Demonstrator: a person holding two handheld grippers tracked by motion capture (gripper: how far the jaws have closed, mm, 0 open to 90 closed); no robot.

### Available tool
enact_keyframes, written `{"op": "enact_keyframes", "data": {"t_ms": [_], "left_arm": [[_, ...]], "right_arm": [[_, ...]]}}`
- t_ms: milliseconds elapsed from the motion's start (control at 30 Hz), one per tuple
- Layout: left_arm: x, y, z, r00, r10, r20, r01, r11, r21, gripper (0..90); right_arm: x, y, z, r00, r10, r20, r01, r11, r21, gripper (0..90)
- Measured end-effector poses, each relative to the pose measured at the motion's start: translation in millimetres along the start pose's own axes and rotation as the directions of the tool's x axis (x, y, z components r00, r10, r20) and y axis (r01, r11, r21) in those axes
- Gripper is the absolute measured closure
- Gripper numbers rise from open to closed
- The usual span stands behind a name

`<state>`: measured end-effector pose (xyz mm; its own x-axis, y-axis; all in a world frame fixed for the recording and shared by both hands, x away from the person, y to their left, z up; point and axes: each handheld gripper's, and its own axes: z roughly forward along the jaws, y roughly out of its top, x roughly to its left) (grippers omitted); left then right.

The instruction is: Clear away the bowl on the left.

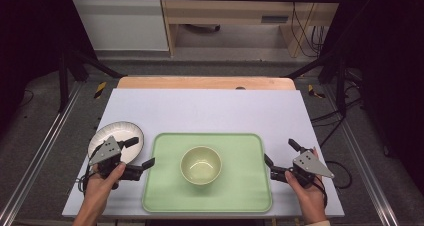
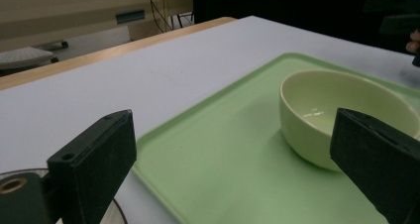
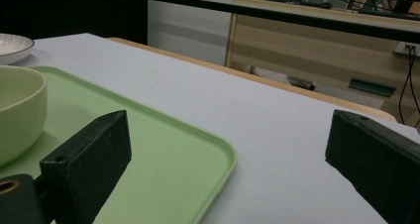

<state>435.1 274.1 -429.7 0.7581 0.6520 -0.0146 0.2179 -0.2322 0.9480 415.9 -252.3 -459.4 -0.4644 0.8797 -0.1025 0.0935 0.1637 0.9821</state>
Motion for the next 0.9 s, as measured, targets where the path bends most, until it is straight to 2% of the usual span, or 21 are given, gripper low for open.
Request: {"op": "enact_keyframes", "data": {"t_ms": [167, 233, 367, 500, 700, 900], "left_arm": [[-1.7, -5.3, -3.0, 0.9994, 0.025, 0.022, -0.026, 0.9996, 0.014, 4.3], [-2.3, -7.8, -3.8, 0.9989, 0.026, 0.038, -0.027, 0.9995, 0.017, 4.2], [-2.2, -13.1, -4.5, 0.9988, 0.026, 0.042, -0.028, 0.9990, 0.034, 4.1], [0.6, -15.7, -7.5, 0.9997, 0.018, 0.015, -0.019, 0.9993, 0.032, 3.8], [13.5, -20.9, -18.1, 0.9978, -0.012, -0.065, 0.013, 0.9997, 0.019, 4.2], [20.7, -27.6, -24.2, 0.9960, -0.023, -0.086, 0.025, 0.9995, 0.018, 4.8]], "right_arm": [[-1.4, -0.2, -0.6, 1.0000, 0.002, 0.003, -0.002, 1.000, 0.002, 4.0], [-1.4, -0.1, -0.8, 1.0000, 0.002, 0.004, -0.002, 1.000, 0.000, 4.0], [-2.4, 0.2, -1.0, 1.0000, 0.003, 0.008, -0.003, 1.000, -0.005, 3.9], [-4.0, -0.8, -0.3, 0.9999, 0.002, 0.010, -0.002, 1.000, 0.001, 3.7], [-4.0, -1.3, 0.2, 1.0000, -0.001, 0.007, 0.001, 1.000, 0.011, 3.4], [-2.9, -1.0, 0.0, 1.0000, -0.002, 0.009, 0.002, 1.000, 0.012, 3.3]]}}
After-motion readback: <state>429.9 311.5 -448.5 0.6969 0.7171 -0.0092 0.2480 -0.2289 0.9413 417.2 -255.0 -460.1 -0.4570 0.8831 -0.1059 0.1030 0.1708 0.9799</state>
